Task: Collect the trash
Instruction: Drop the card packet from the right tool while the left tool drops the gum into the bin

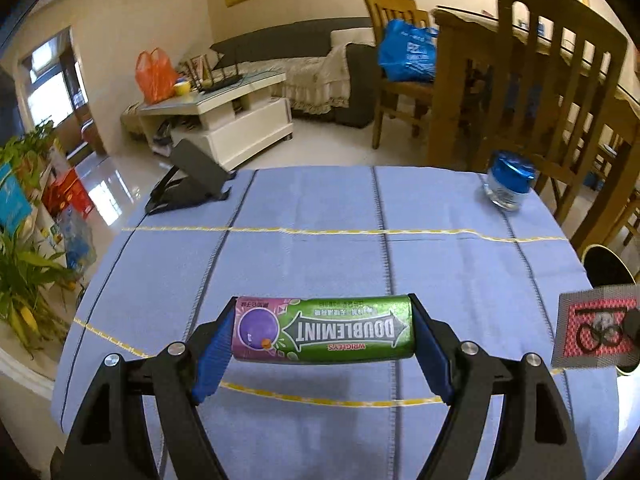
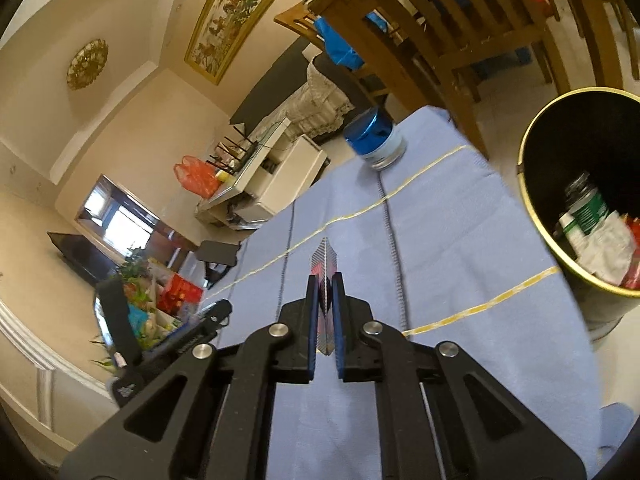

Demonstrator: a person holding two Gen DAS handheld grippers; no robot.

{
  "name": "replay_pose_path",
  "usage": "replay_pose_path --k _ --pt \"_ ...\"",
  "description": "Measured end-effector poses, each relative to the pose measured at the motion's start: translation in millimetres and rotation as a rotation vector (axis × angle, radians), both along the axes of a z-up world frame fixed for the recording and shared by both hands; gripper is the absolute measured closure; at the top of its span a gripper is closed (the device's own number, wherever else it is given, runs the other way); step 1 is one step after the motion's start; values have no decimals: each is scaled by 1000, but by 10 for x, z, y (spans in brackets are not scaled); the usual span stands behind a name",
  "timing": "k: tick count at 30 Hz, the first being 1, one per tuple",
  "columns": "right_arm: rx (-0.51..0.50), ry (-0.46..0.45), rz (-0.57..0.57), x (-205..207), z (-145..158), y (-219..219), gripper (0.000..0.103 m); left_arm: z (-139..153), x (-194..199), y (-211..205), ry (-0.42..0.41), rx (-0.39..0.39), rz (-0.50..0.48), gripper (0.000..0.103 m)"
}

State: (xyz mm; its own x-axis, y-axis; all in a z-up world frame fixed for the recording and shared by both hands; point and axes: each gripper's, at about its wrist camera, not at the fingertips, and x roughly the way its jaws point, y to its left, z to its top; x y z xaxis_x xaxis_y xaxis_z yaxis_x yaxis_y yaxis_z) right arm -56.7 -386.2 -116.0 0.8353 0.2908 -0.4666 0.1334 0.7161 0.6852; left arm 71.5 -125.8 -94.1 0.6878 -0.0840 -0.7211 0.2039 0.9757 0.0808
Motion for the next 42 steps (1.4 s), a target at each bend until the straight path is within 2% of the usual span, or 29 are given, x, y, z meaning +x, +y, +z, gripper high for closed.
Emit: replay_pose_path --k 3,6,10,12,16,20,22,24,26,29,32,36,38,41,42 --pt "-36 -14 -31 -51 54 -130 97 25 -42 -158 -8 15 -32 26" --pt "-91 -21 -111 -126 125 -356 97 35 -89 -310 -12 24 -66 26" --pt "-287 1 -288 -252 264 -680 97 39 -179 -581 -17 41 -117 26" --pt "-333 30 -349 -299 240 -844 97 34 -229 -739 -16 47 -148 26" --pt "-280 91 -436 -363 27 -1199 97 18 -369 -1099 -23 62 -218 26" --pt "-233 119 -473 -376 -105 -1364 97 -1 -521 -1525 -24 74 -304 26" --pt "-228 138 -512 -416 -115 -1455 86 -15 -578 -1716 -19 76 -346 26" --pt "-187 171 -554 -504 -182 -1589 41 -23 -651 -1978 -18 77 -403 26" --pt "-97 124 -612 -699 -214 -1735 38 -23 -716 -2195 -18 71 -452 26" --pt "-63 56 -685 -925 -175 -1824 27 -36 -814 -2534 -16 64 -521 26" --pt "-32 16 -754 -1119 -189 -1913 25 -72 -911 -2773 -12 66 -568 26" --pt "15 -23 -847 -1377 -216 -2027 16 -155 -981 -3104 11 74 -632 26" --pt "26 -42 -885 -1508 -208 -2047 14 -202 -990 -3290 44 70 -698 26" --pt "31 -57 -918 -1615 -212 -2079 12 -195 -1050 -3373 12 85 -726 24" --pt "29 -55 -922 -1638 -219 -2091 12 -184 -1068 -3363 -5 88 -730 19"
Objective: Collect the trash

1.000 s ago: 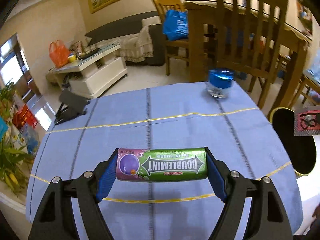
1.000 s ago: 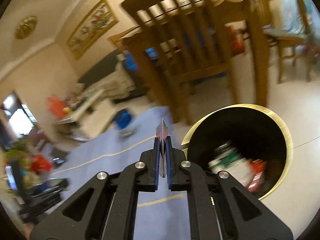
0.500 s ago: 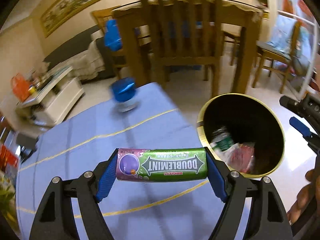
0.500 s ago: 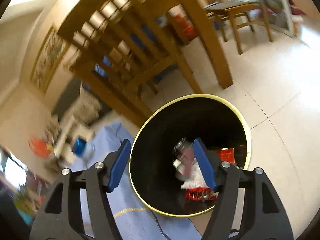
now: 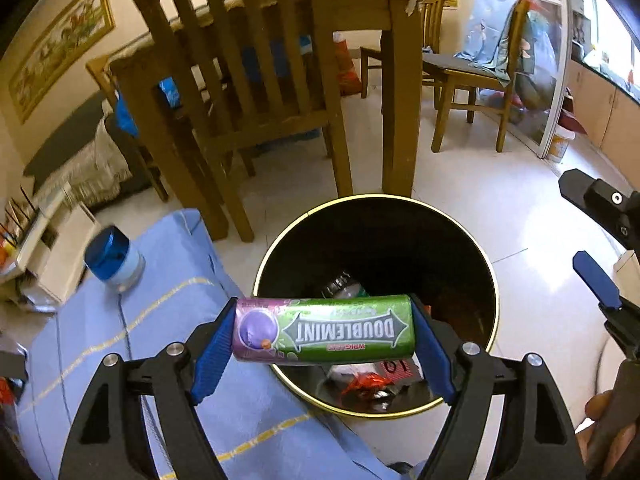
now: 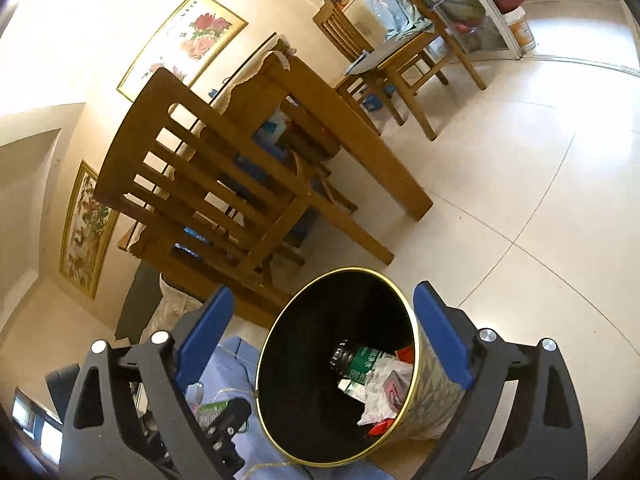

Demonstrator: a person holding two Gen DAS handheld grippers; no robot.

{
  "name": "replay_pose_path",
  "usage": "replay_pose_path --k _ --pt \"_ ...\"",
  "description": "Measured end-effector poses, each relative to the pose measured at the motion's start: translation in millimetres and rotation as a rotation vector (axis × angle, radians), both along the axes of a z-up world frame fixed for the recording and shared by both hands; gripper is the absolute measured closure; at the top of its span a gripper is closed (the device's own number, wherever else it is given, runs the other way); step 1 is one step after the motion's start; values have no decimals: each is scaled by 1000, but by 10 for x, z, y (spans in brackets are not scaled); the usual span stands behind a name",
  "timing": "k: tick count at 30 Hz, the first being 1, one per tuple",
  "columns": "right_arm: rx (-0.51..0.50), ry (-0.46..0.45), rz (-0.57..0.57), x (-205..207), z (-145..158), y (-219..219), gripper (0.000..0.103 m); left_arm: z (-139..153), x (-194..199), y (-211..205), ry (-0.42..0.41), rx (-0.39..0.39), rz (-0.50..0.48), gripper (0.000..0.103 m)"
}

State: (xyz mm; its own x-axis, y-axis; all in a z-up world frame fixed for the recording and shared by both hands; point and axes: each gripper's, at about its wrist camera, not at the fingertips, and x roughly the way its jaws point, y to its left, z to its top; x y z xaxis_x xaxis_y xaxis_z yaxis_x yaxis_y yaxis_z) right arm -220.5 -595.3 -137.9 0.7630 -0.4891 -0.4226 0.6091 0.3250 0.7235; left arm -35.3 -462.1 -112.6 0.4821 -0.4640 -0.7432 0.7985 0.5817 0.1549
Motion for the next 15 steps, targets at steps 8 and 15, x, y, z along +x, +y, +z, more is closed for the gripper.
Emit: replay_pose_path --k 8,15 --pt "14 37 20 92 -15 27 10 183 -35 308 -46 -54 -27 11" --pt "-94 131 83 407 136 246 7 480 74 916 -43 -116 35 7"
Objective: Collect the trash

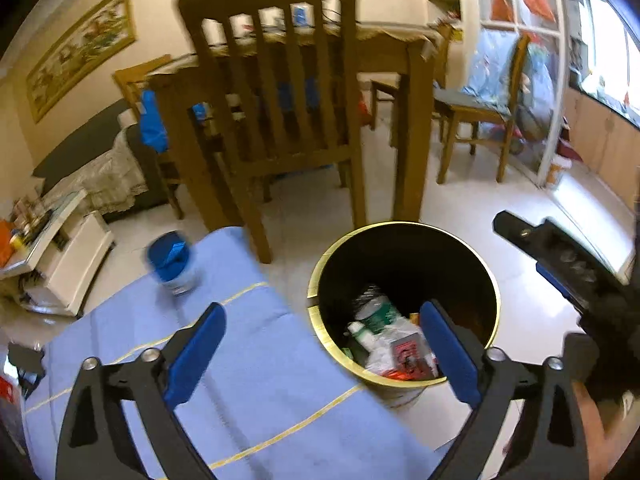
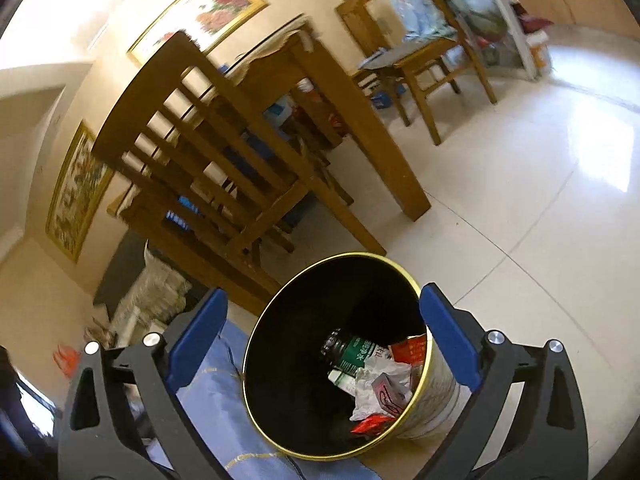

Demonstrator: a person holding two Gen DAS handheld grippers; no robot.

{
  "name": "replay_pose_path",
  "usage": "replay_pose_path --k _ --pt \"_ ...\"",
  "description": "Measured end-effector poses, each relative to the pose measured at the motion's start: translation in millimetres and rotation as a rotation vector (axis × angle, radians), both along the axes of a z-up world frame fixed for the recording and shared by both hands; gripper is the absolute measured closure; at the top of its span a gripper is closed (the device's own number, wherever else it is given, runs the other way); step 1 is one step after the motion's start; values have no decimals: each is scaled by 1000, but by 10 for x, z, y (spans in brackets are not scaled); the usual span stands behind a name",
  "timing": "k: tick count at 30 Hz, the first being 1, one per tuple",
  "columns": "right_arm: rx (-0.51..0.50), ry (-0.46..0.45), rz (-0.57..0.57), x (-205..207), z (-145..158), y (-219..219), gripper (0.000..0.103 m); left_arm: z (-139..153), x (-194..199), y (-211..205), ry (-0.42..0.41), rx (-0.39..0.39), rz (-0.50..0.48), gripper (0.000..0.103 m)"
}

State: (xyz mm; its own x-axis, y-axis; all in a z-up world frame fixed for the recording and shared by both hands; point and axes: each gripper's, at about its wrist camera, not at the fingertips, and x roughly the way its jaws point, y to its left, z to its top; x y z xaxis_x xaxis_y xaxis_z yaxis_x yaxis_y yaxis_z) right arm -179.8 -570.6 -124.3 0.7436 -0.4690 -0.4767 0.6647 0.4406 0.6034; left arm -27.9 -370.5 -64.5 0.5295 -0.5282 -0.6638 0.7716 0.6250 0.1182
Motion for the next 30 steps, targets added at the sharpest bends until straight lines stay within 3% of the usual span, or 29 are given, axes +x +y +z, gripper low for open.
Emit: replay_pose_path --k 5,9,16,20,24,30 --pt "-138 89 132 389 153 336 6 52 173 854 -21 16 149 7" --pt "-236 156 319 804 240 865 6 63 381 1608 2 26 318 7" --pt "-257 213 597 1197 101 2114 6 -99 499 2804 45 66 544 7" --pt "-262 336 778 1488 85 2833 6 -75 479 3337 92 30 633 7" --pt "-357 351 819 1565 476 3266 6 313 352 3629 15 -31 673 7" --pt "-509 211 790 1336 1354 3646 5 849 198 3878 -58 -142 712 7"
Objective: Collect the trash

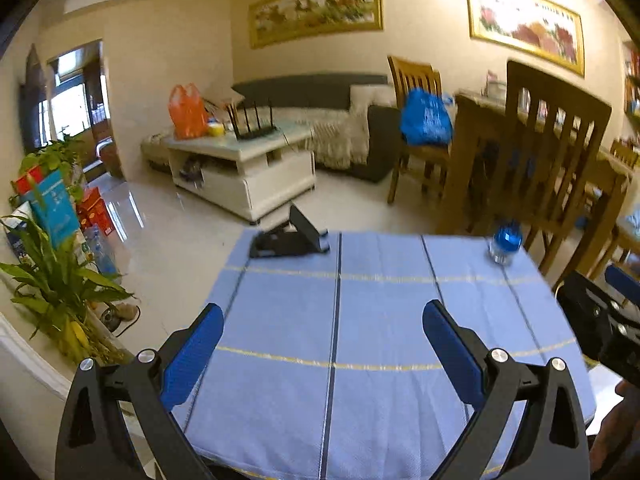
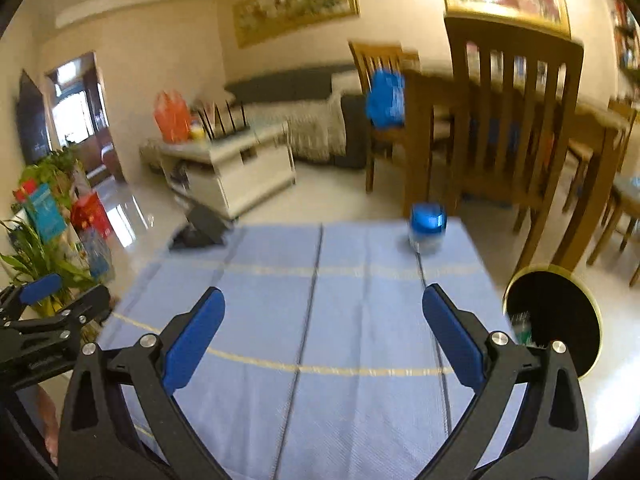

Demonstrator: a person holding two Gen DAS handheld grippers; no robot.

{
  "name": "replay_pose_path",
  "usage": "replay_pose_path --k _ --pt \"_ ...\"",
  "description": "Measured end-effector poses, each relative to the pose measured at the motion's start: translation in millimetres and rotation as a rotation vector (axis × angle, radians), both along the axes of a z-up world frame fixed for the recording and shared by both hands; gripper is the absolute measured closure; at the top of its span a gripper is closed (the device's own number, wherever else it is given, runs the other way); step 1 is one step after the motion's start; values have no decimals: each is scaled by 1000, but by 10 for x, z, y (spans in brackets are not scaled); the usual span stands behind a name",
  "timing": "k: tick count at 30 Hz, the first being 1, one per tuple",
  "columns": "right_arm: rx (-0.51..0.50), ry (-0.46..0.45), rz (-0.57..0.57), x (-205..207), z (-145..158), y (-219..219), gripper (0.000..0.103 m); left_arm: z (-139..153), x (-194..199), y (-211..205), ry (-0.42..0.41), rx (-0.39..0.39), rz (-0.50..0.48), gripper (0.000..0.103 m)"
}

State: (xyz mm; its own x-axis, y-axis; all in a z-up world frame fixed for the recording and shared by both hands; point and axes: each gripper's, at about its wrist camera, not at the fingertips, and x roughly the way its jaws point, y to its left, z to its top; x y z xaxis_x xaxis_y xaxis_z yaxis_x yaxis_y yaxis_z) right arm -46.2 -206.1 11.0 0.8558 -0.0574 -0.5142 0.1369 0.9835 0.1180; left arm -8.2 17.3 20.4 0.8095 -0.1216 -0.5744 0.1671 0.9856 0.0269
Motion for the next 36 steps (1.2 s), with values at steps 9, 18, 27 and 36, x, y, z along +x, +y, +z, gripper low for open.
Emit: replay_pose_path --k 9,18,27,36 --pt "45 -12 27 -136 81 -2 5 12 -78 -20 -9 0 -11 7" --pt "54 -11 40 -181 67 -12 5 -26 -103 -5 -3 0 -22 7" --pt "57 -7 53 -189 55 23 5 -12 -119 -18 -3 0 -24 7" --pt "62 -4 56 -211 43 33 5 -10 -121 -17 0 -1 -25 7"
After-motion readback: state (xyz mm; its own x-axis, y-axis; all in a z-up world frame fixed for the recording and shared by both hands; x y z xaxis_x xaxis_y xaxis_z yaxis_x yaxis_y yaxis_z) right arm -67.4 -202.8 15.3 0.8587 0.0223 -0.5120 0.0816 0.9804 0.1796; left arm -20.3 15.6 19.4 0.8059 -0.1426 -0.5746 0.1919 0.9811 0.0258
